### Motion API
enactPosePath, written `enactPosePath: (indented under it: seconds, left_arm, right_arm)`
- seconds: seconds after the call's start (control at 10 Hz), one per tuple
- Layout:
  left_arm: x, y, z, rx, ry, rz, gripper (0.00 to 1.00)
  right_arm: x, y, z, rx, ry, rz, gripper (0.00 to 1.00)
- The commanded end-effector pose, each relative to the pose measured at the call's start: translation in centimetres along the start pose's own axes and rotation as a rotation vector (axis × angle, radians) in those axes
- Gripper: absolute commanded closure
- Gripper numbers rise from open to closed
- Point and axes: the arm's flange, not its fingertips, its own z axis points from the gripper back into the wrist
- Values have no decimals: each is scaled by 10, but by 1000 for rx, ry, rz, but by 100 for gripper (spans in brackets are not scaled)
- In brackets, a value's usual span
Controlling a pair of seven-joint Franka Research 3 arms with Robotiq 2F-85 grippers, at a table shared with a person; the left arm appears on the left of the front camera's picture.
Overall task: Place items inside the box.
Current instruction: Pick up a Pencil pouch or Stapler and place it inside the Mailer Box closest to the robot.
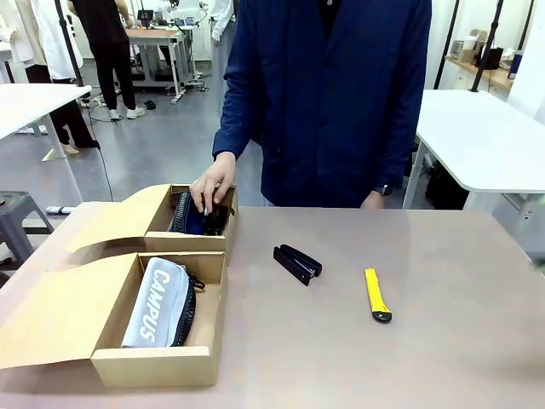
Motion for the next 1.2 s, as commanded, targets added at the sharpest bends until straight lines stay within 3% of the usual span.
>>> enactPosePath:
  seconds: [0.0, 0.1, 1.1]
  left_arm:
    - [0, 0, -1, -25, -14, -19, 0]
    - [0, 0, -1, -25, -14, -19, 0]
    - [0, 0, -1, -25, -14, -19, 0]
  right_arm:
    - [-19, -94, -190, -269, 35, 8, 0]
    - [0, 0, 0, 0, 0, 0, 0]
    - [0, 0, 0, 0, 0, 0, 0]
